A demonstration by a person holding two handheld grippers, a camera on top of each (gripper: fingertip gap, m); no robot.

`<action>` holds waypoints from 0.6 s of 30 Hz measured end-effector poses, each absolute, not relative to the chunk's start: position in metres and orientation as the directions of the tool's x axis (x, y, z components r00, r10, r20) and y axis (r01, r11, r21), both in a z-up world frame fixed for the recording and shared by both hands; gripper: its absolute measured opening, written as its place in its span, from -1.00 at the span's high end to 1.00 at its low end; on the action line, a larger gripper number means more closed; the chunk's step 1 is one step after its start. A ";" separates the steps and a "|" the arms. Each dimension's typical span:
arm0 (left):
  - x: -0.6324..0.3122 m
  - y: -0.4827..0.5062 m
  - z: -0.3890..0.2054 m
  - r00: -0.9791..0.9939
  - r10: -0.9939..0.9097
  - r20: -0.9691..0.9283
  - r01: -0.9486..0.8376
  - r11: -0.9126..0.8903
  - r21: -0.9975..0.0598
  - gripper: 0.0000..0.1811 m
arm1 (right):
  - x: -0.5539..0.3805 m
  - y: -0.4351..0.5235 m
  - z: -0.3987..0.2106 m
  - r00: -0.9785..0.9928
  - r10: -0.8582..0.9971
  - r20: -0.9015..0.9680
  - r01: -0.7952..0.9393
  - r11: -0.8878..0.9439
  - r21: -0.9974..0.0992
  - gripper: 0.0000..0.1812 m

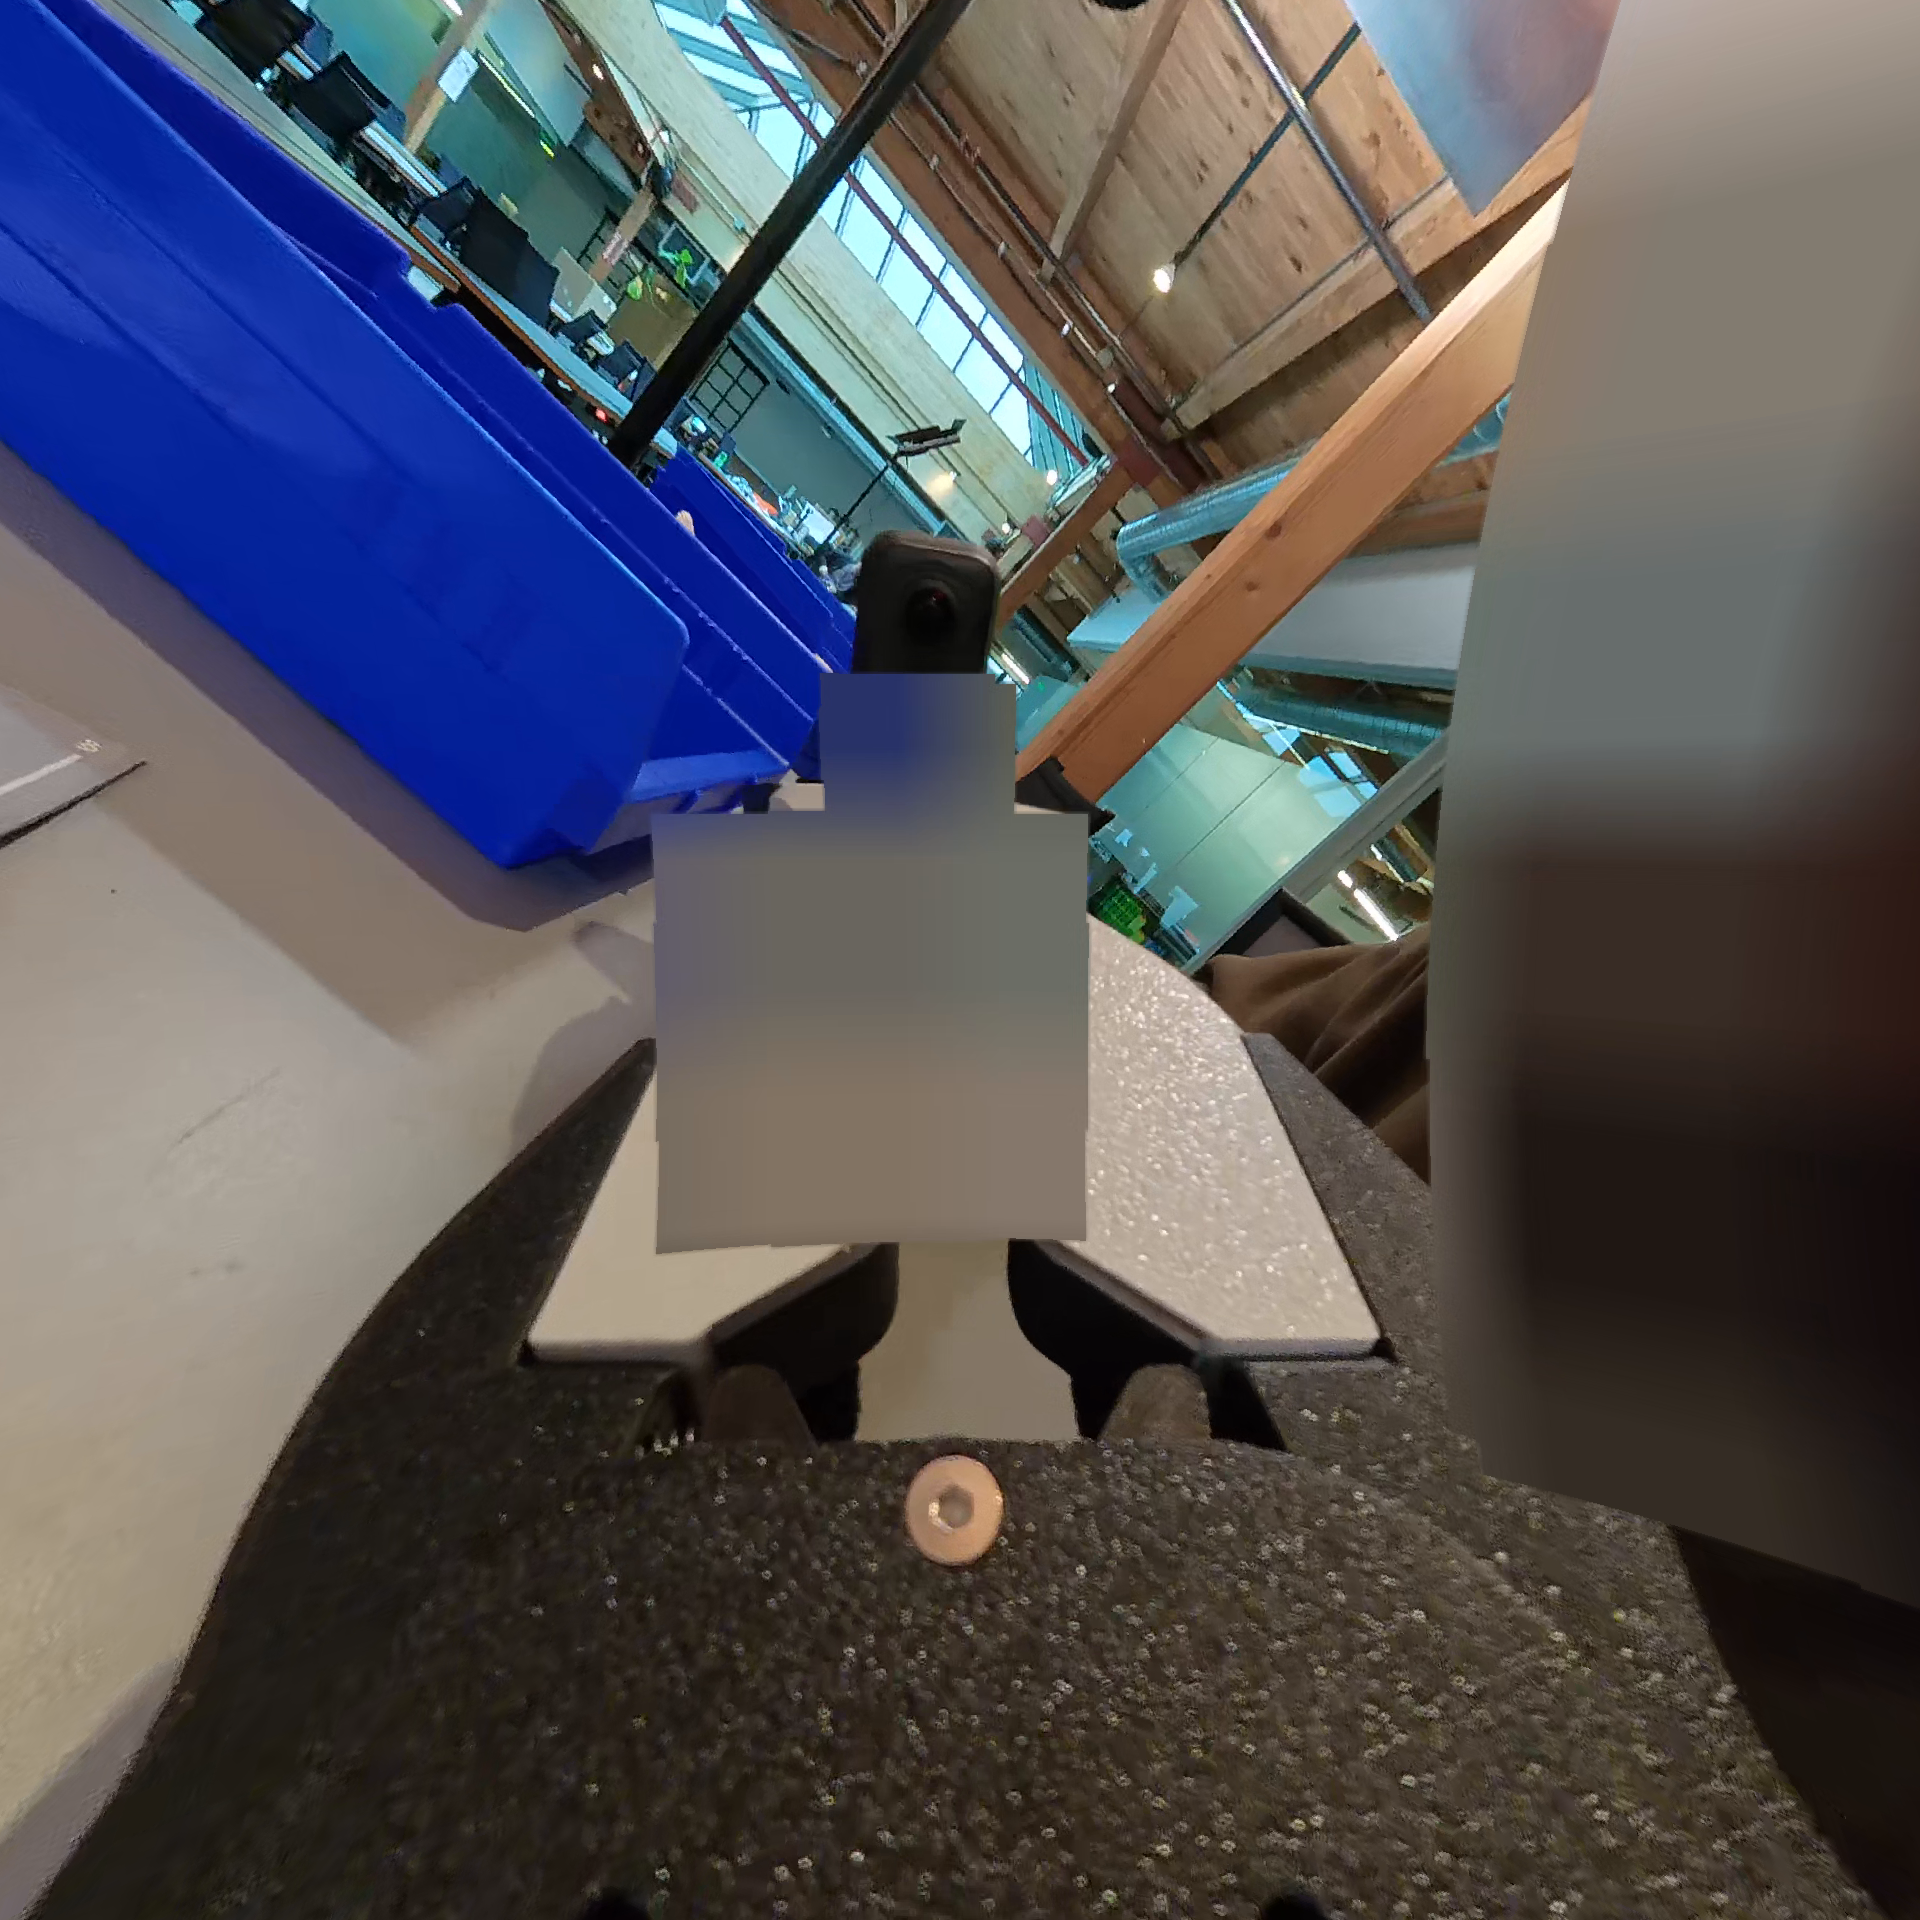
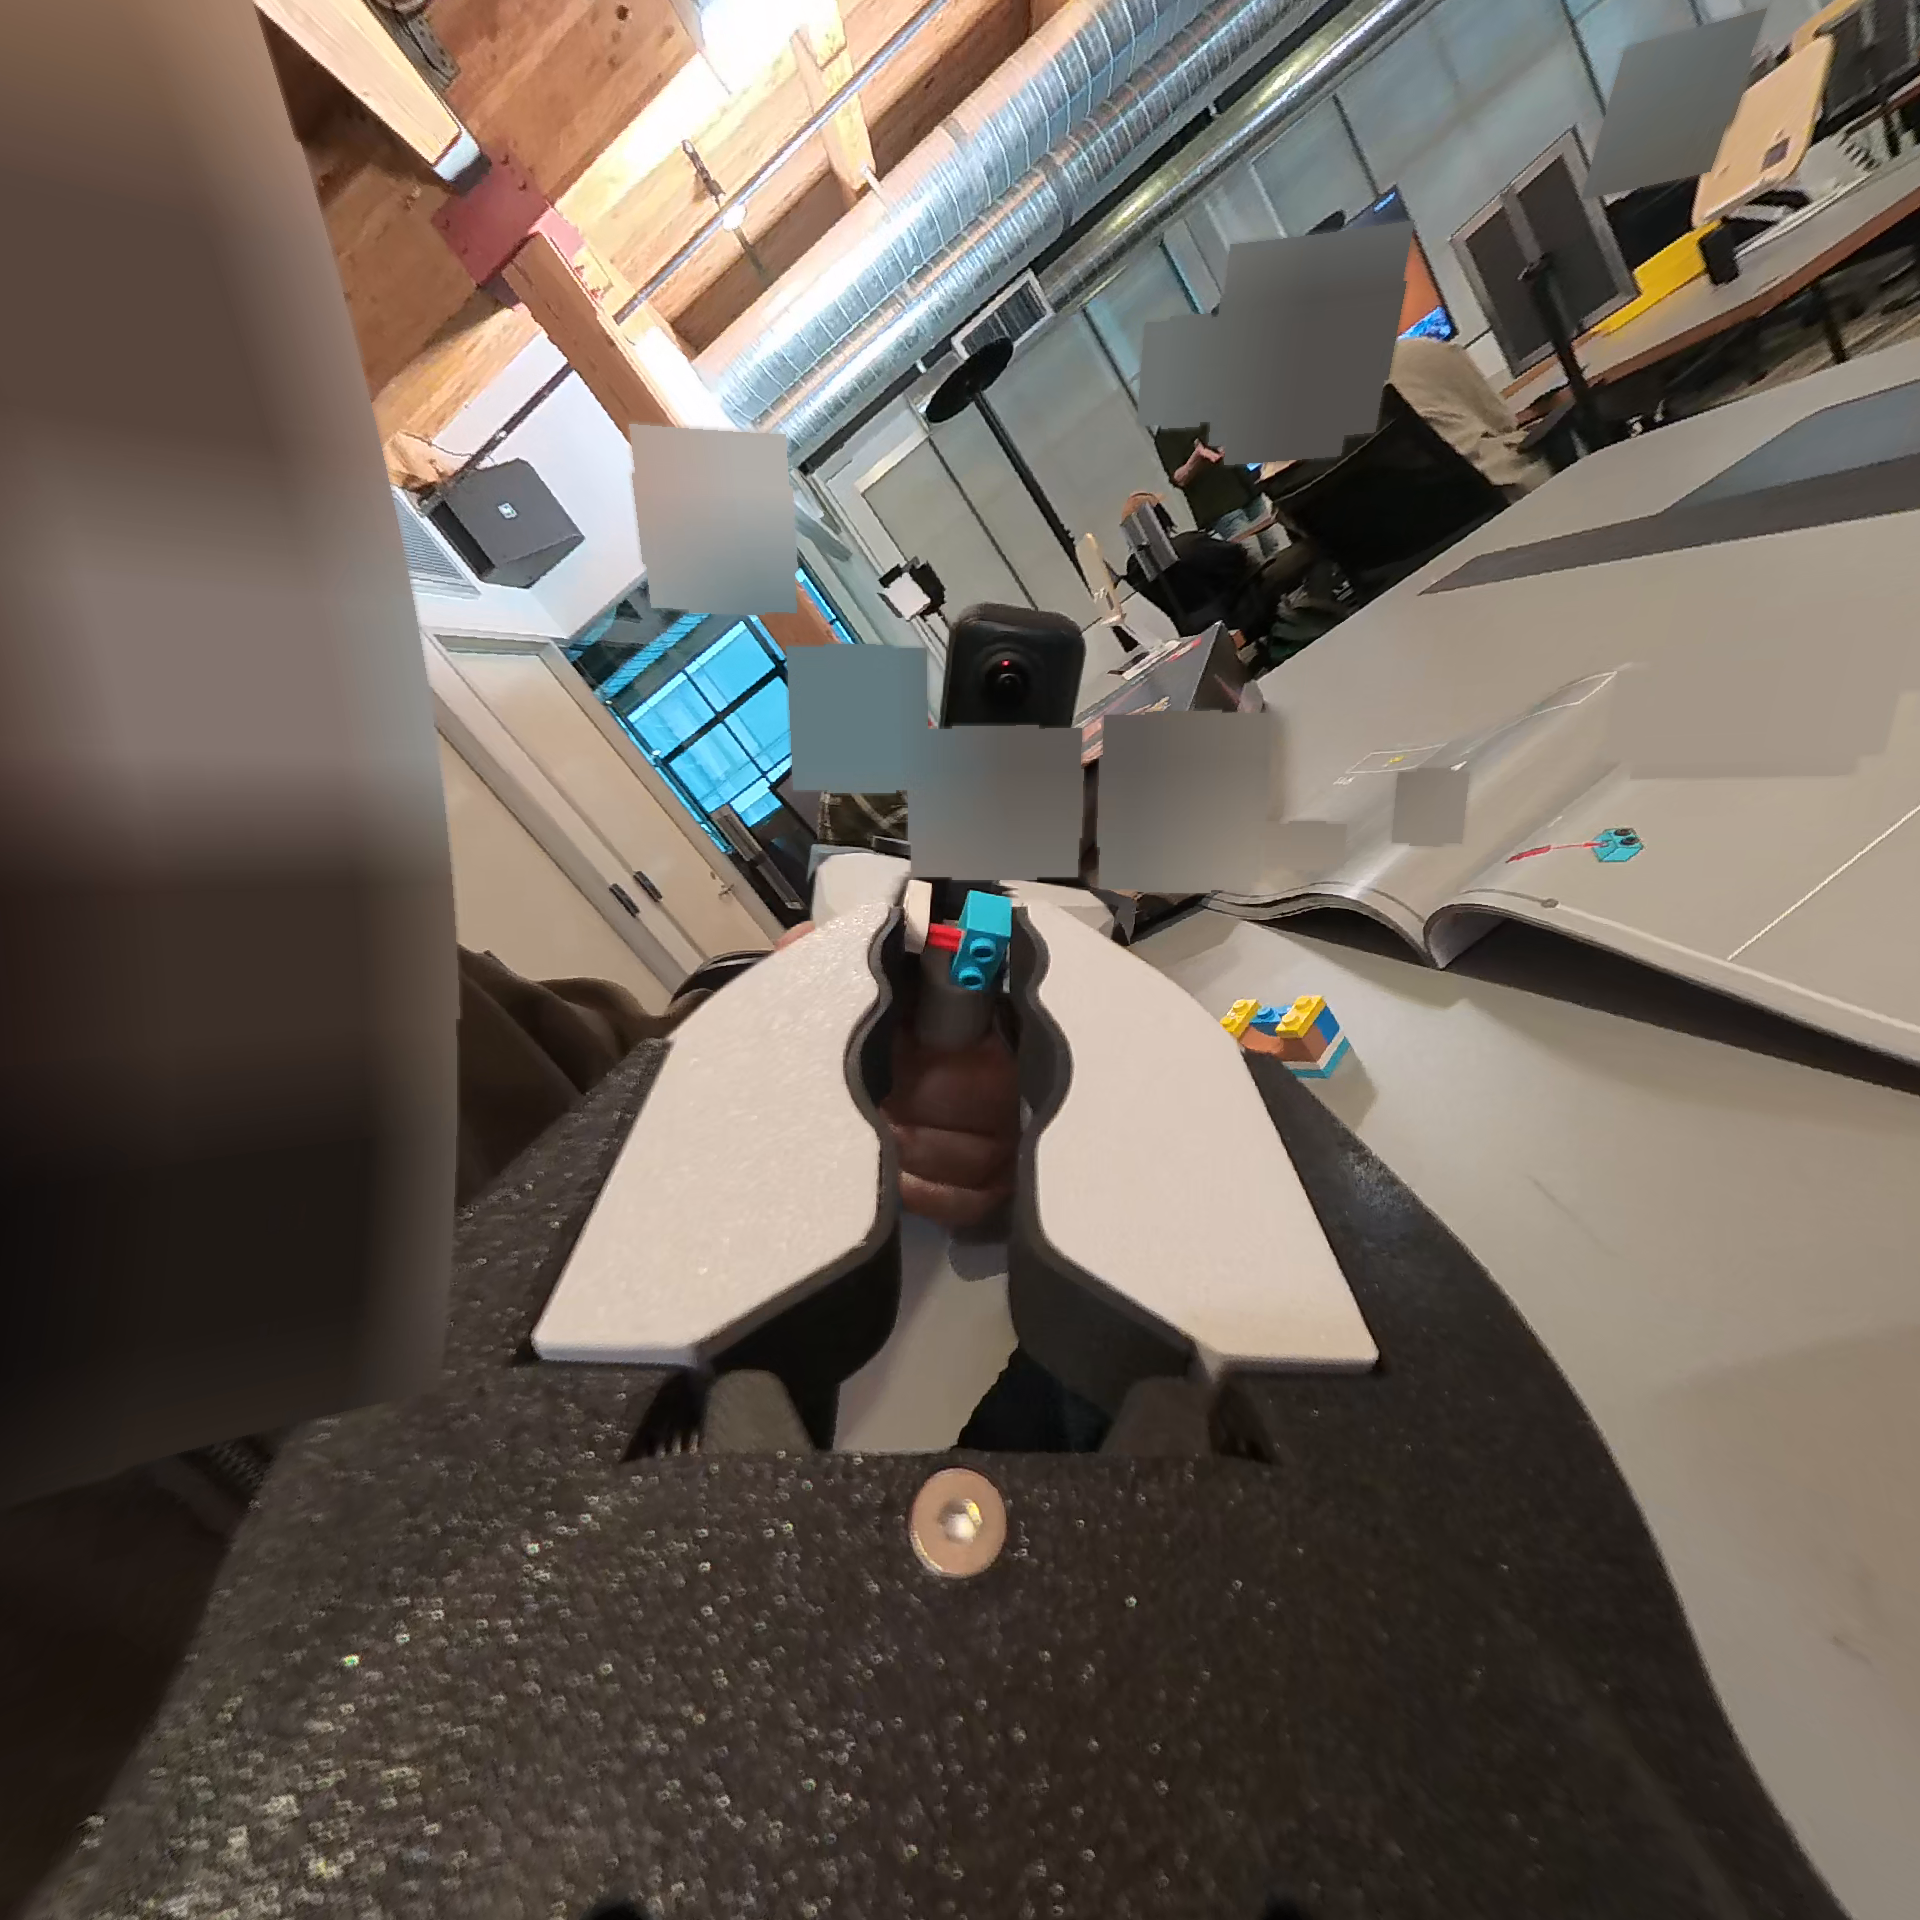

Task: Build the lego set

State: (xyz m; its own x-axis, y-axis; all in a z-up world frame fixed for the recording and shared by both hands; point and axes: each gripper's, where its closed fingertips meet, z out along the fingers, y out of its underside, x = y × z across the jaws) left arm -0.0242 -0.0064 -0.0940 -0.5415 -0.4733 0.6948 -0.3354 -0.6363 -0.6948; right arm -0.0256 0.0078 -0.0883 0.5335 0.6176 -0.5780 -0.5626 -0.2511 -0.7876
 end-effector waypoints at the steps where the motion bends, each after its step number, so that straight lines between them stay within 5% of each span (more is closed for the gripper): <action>1: -0.024 -0.006 -0.094 -0.541 -0.471 0.697 -0.330 -0.643 -0.691 0.79 | -0.026 0.008 -0.088 0.540 0.615 -0.574 -0.561 -0.246 -0.790 0.79; 18: -0.021 0.002 -0.087 -0.532 -0.447 0.720 -0.272 -0.715 -0.644 0.78 | -0.025 0.010 -0.089 0.581 0.598 -0.553 -0.545 -0.219 -0.809 0.79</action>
State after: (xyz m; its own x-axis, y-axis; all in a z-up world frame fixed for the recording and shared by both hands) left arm -0.0212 0.0022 -0.0871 -0.5316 -0.4467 0.7196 -0.2719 -0.7146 -0.6445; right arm -0.0253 0.0096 -0.0890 0.5808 0.5978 -0.5525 -0.5450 -0.2186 -0.8094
